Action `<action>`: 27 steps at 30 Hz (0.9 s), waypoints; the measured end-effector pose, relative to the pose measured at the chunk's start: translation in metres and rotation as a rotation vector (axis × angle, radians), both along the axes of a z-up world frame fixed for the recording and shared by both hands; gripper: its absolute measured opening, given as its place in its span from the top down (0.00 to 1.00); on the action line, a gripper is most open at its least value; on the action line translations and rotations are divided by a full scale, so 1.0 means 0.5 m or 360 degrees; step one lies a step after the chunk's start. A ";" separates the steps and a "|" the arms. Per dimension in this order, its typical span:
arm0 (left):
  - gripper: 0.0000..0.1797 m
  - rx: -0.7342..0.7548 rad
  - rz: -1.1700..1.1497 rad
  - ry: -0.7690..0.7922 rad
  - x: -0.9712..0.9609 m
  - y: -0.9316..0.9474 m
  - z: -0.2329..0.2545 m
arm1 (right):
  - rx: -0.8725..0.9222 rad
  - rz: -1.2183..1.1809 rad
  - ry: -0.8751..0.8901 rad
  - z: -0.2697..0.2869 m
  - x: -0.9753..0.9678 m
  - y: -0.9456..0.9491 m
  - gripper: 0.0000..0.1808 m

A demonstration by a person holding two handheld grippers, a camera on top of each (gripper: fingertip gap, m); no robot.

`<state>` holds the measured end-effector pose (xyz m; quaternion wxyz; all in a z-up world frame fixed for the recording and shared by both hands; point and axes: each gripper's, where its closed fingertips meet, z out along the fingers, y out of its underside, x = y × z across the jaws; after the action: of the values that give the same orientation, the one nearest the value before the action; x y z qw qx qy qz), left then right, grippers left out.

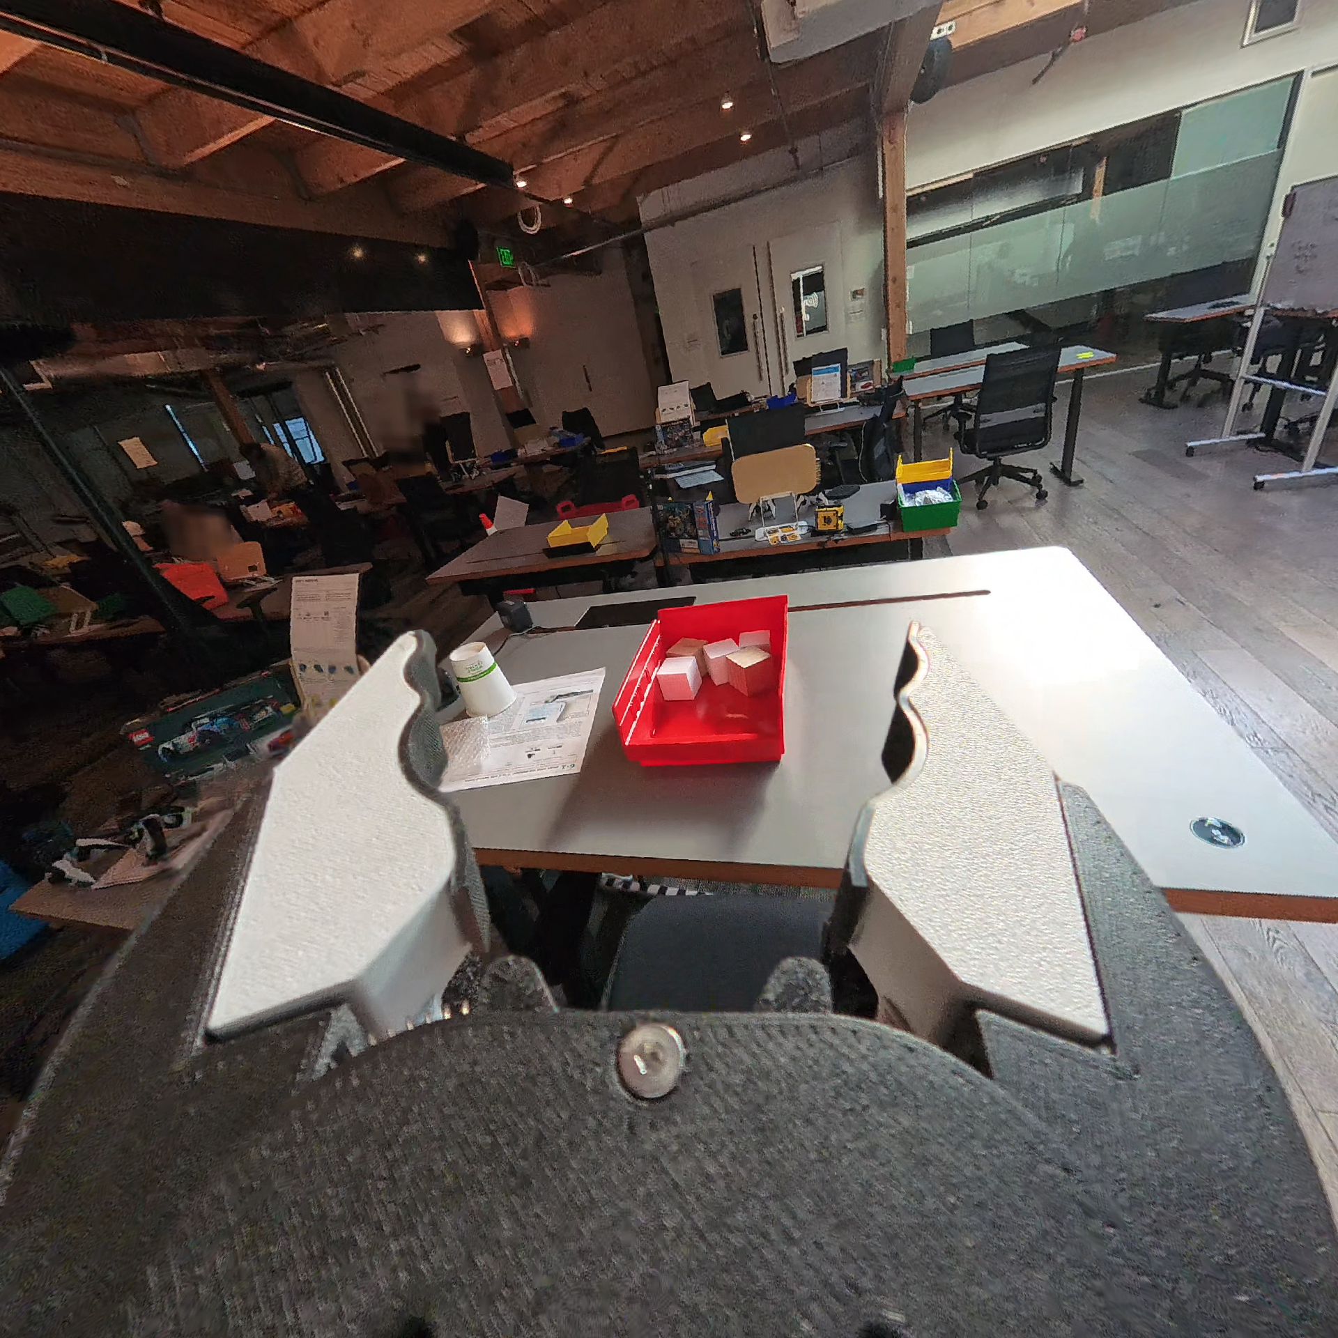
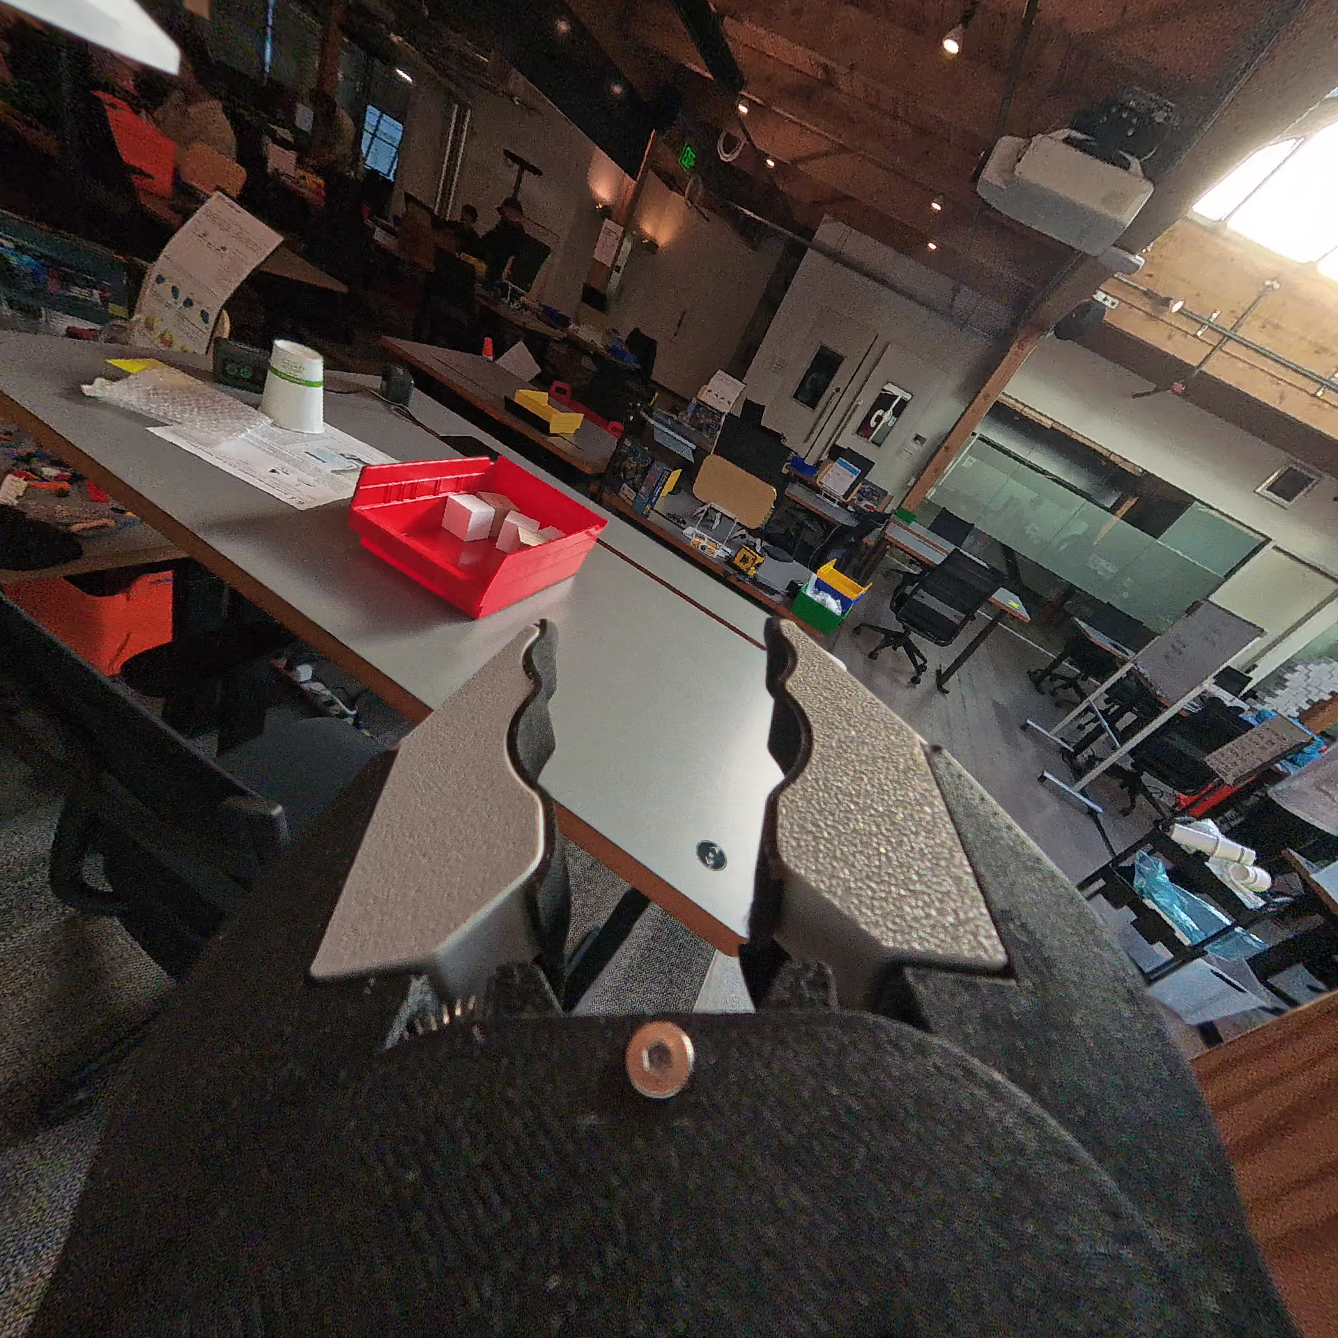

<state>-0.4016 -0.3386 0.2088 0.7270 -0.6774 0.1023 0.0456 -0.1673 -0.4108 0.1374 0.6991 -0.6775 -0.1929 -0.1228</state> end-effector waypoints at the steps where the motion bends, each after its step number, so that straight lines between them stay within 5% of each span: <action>1: 0.31 -0.0026 -0.0002 -0.0015 -0.012 -0.003 -0.018 | 0.0002 -0.0065 -0.0011 0.020 0.005 0.016 0.68; 6: 0.36 -0.0159 0.0011 -0.0198 -0.175 -0.037 -0.162 | 0.0127 -0.0279 -0.0106 0.120 -0.016 0.062 0.69; 12: 0.35 -0.0488 0.0375 -0.0172 -0.462 -0.052 -0.337 | 0.0025 -0.0197 -0.0053 0.076 -0.120 0.186 0.69; 19: 0.40 -0.0500 0.0561 -0.0234 -0.710 0.023 -0.350 | -0.0119 -0.0102 0.0010 0.012 -0.296 0.407 0.66; 27: 0.51 -0.0371 0.0342 -0.0338 -0.787 0.177 -0.327 | -0.0451 0.0023 -0.0057 -0.111 -0.414 0.683 0.63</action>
<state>-0.7953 -0.2501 0.0454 0.6413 -0.7651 -0.0432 0.0391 -0.3745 -0.0694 0.0817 0.5937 -0.7657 -0.2255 -0.1014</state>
